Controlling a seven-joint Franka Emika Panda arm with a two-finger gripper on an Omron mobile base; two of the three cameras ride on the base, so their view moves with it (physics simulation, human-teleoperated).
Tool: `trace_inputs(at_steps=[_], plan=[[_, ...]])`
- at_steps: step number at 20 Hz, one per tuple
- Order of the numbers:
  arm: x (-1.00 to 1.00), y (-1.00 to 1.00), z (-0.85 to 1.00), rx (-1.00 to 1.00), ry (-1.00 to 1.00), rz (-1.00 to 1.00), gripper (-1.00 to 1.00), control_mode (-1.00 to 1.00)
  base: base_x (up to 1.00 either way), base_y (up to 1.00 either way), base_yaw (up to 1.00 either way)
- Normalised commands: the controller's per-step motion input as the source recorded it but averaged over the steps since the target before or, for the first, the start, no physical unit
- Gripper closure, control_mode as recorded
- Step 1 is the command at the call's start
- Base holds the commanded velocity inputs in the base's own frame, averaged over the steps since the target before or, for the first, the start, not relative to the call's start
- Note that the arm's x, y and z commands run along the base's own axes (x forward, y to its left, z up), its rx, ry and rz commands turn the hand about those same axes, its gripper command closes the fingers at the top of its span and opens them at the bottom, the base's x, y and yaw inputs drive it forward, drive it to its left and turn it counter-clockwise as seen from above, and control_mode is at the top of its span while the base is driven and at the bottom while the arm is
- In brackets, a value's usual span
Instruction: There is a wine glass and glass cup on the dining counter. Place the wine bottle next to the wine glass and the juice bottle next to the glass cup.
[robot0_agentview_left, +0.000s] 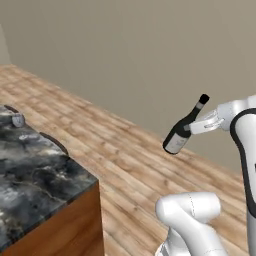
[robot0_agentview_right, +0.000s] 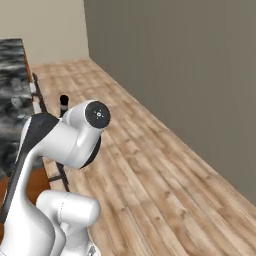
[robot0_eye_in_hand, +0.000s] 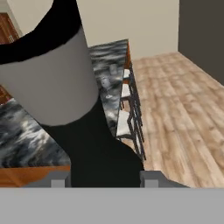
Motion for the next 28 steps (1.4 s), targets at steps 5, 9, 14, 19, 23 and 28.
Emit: trace_inputs(at_steps=[5, 9, 14, 19, 23, 28], plan=[[0.0, 0.0, 0.0, 0.0, 0.0, 0.0, 1.0, 1.0, 0.61, -0.36, 0.49], [0.0, 0.0, 0.0, 0.0, 0.0, 0.0, 1.0, 1.0, 0.65, -0.39, 0.47], [0.0, 0.0, 0.0, 0.0, 0.0, 0.0, 1.0, 1.0, 0.69, -0.4, 0.46], [0.0, 0.0, 0.0, 0.0, 0.0, 0.0, 1.0, 1.0, 0.67, -0.34, 0.49], [0.0, 0.0, 0.0, 0.0, 0.0, 0.0, 1.0, 1.0, 0.53, -0.33, 0.54], [0.0, 0.0, 0.0, 0.0, 0.0, 0.0, 1.0, 1.0, 0.34, -0.51, 0.57]])
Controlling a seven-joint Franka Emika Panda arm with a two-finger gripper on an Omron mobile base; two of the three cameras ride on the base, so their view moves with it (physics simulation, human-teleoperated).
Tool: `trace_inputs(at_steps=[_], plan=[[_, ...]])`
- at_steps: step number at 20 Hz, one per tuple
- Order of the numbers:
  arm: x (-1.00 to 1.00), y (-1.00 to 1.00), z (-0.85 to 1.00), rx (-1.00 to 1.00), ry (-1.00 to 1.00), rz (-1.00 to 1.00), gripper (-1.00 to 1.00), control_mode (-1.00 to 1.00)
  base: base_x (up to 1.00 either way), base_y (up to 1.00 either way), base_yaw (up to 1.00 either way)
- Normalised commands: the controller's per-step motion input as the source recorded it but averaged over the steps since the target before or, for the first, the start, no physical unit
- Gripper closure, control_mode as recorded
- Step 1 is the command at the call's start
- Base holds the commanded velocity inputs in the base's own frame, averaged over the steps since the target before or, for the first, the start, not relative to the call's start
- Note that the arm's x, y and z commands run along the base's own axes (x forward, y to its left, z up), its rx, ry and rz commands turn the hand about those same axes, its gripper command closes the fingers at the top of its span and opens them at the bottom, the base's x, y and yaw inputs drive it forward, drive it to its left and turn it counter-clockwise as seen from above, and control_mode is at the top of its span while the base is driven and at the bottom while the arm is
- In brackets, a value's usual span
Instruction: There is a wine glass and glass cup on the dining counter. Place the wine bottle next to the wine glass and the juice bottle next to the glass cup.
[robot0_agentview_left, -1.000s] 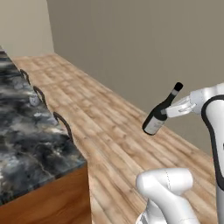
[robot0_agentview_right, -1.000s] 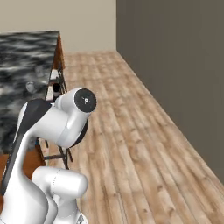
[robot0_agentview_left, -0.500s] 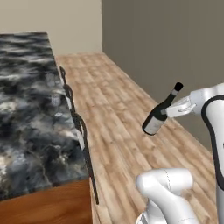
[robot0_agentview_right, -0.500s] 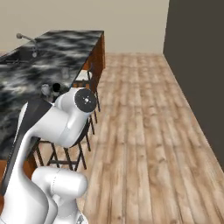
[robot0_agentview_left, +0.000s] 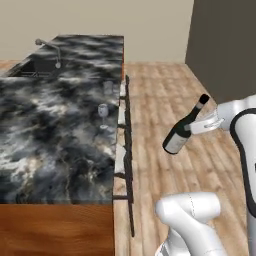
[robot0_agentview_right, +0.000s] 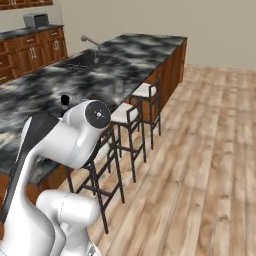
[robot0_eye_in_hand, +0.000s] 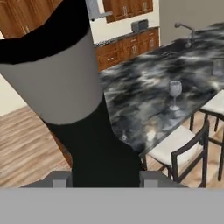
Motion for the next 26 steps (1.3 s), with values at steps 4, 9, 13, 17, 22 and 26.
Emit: trace_inputs(at_steps=[4, 9, 13, 17, 22, 26], plan=[[0.0, 0.0, 0.0, 0.0, 0.0, 0.0, 1.0, 1.0, 0.15, -0.58, 0.64], [0.0, 0.0, 0.0, 0.0, 0.0, 0.0, 1.0, 1.0, 0.1, -0.6, 0.66], [0.0, 0.0, 0.0, 0.0, 0.0, 0.0, 1.0, 1.0, 0.13, -0.63, 0.63], [0.0, 0.0, 0.0, 0.0, 0.0, 0.0, 1.0, 1.0, 0.19, -0.7, 0.57], [0.0, 0.0, 0.0, 0.0, 0.0, 0.0, 1.0, 1.0, 0.15, -0.78, 0.51], [0.0, 0.0, 0.0, 0.0, 0.0, 0.0, 1.0, 1.0, 0.54, -0.96, 0.37]])
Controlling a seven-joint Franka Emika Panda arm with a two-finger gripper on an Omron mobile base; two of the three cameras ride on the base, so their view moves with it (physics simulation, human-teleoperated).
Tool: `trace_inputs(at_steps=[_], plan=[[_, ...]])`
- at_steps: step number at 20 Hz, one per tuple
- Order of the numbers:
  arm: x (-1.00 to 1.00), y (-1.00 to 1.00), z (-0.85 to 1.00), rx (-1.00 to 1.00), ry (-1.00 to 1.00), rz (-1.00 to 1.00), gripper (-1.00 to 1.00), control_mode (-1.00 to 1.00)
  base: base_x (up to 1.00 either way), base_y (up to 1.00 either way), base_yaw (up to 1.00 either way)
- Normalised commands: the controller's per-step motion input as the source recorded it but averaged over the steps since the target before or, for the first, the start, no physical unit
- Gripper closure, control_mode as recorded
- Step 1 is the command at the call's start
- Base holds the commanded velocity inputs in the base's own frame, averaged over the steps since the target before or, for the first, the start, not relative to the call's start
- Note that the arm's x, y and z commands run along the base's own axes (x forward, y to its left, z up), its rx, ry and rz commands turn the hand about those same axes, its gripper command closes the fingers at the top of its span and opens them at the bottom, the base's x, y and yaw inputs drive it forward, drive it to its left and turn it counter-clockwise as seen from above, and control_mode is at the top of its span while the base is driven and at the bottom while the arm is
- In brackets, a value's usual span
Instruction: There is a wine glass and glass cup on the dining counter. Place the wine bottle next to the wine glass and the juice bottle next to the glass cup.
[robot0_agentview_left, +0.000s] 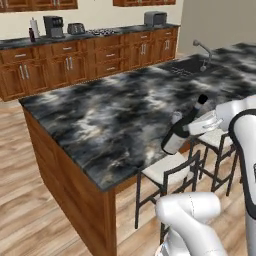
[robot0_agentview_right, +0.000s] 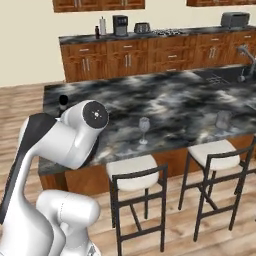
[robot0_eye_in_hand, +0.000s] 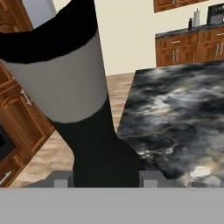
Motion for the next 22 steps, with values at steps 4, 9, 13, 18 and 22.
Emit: trace_inputs(at_steps=[4, 9, 13, 18, 22], plan=[[0.0, 0.0, 0.0, 0.0, 0.0, 0.0, 1.0, 1.0, 0.27, -0.91, 0.39], [0.0, 0.0, 0.0, 0.0, 0.0, 0.0, 1.0, 1.0, 0.18, -0.58, 0.45], [0.0, 0.0, 0.0, 0.0, 0.0, 0.0, 1.0, 1.0, 0.41, -0.31, 0.39], [0.0, 0.0, 0.0, 0.0, 0.0, 0.0, 1.0, 1.0, 0.38, -0.2, 0.28], [0.0, 0.0, 0.0, 0.0, 0.0, 0.0, 1.0, 1.0, 0.16, 0.02, 0.1]])
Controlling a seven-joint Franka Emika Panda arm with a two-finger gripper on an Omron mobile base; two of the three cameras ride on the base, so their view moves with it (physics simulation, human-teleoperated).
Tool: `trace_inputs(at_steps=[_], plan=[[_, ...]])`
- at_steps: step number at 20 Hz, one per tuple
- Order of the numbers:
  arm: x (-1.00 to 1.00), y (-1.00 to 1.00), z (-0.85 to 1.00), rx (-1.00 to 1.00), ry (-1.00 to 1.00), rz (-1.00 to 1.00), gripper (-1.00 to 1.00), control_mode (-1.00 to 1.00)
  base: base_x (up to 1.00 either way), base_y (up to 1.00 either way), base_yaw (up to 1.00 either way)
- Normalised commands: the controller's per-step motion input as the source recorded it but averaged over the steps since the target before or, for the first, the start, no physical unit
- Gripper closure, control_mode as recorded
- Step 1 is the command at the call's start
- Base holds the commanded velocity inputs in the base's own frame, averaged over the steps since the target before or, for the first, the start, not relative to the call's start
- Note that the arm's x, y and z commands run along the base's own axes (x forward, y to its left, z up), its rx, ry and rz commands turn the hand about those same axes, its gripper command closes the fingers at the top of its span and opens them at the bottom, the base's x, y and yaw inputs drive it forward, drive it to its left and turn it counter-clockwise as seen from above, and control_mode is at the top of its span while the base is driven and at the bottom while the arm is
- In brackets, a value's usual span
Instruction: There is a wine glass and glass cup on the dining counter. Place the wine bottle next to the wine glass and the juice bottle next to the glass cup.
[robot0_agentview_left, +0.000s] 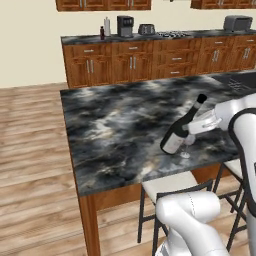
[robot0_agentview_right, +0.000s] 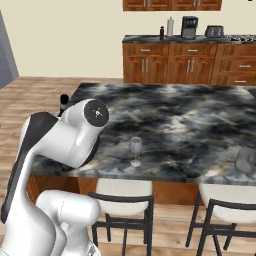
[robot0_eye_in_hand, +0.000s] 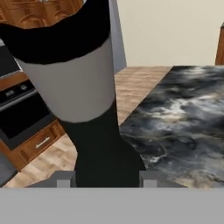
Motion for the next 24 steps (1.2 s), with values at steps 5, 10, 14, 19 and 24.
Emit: trace_inputs(at_steps=[5, 10, 14, 19, 24], plan=[[0.78, -0.04, -0.51, -0.09, 0.1, -0.08, 1.0, -1.0, 0.0, 0.0, 0.0], [0.87, -0.47, -0.67, -0.1, 0.21, -0.3, 1.0, -1.0, 0.0, 0.0, 0.0], [0.52, -0.33, -0.74, -0.07, 0.2, -0.2, 1.0, -1.0, 0.0, 0.0, 0.0], [0.58, -0.11, -0.58, -0.11, 0.07, -0.1, 1.0, -1.0, 0.0, 0.0, 0.0], [0.5, 0.0, -0.49, -0.11, 0.0, -0.03, 1.0, -1.0, 0.0, 0.0, 0.0]])
